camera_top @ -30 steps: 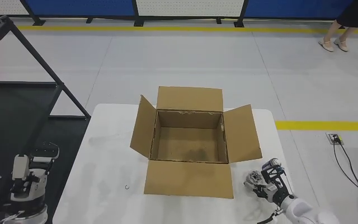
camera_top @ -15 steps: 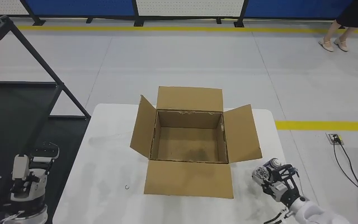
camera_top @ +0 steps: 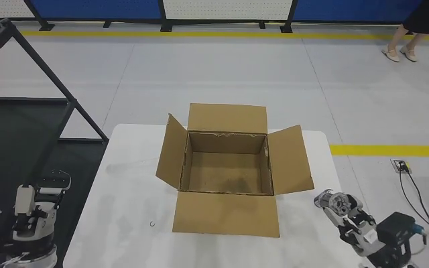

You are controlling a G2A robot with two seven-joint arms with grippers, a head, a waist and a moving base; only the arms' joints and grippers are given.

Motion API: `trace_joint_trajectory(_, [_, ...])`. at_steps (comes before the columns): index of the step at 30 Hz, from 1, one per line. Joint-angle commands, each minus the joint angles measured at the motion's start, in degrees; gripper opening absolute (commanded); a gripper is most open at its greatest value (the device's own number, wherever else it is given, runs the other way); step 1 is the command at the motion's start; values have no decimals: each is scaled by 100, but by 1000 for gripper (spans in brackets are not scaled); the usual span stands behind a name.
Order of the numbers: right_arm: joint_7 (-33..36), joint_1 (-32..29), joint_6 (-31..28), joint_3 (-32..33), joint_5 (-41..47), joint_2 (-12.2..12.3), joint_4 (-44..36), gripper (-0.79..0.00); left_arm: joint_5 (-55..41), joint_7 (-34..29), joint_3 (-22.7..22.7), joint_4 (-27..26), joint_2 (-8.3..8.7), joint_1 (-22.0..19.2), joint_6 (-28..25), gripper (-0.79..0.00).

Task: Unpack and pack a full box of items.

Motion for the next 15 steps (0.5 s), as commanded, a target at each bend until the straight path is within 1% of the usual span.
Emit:
trace_joint_trajectory(1, [-77, -87, -40, -5, 80, -9, -264, -785, 0, 0, 0, 0, 0, 0, 0, 0])
trace_joint_trajectory(3, [79, -55, -70, -119, 86, -4, -442, -785, 0, 0, 0, 0, 0, 0, 0, 0])
trace_joint_trajectory(4, [162, 11, 15, -210, 55, -4, -529, -785, 0, 0, 0, 0, 0, 0, 0, 0])
trace_joint_trajectory(6, [328, 190, -25, -476, 51, 5, -603, -785, 0, 0, 0, 0, 0, 0, 0, 0])
trace_joint_trajectory(10, [673, 690, 208, -1066, -128, 11, -630, -785, 0, 0, 0, 0, 0, 0, 0, 0])
trace_joint_trajectory(15, [1064, 1362, 308, -1819, -281, 8, -411, -785, 0, 0, 0, 0, 0, 0, 0, 0])
